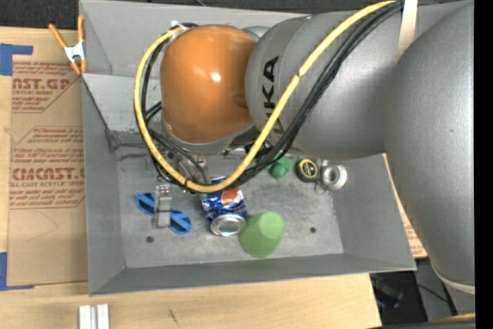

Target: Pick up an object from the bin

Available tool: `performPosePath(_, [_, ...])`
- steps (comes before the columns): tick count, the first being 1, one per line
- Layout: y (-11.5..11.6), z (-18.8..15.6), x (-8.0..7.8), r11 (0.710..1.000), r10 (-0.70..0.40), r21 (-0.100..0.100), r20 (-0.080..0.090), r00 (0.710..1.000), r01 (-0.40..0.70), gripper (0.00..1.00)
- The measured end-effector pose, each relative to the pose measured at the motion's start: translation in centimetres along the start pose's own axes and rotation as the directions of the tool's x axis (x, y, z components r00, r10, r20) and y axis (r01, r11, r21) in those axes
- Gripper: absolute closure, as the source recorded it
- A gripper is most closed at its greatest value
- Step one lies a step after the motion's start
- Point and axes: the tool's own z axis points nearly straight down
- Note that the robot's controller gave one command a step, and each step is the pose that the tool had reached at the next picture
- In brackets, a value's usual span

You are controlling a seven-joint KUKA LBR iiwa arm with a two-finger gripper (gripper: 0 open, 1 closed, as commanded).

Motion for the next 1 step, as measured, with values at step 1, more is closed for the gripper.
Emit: performPosePath(1, [-3.11,11.67,-2.06,0.997,0.077,0.002,0.000,0.997,-0.077,0.00])
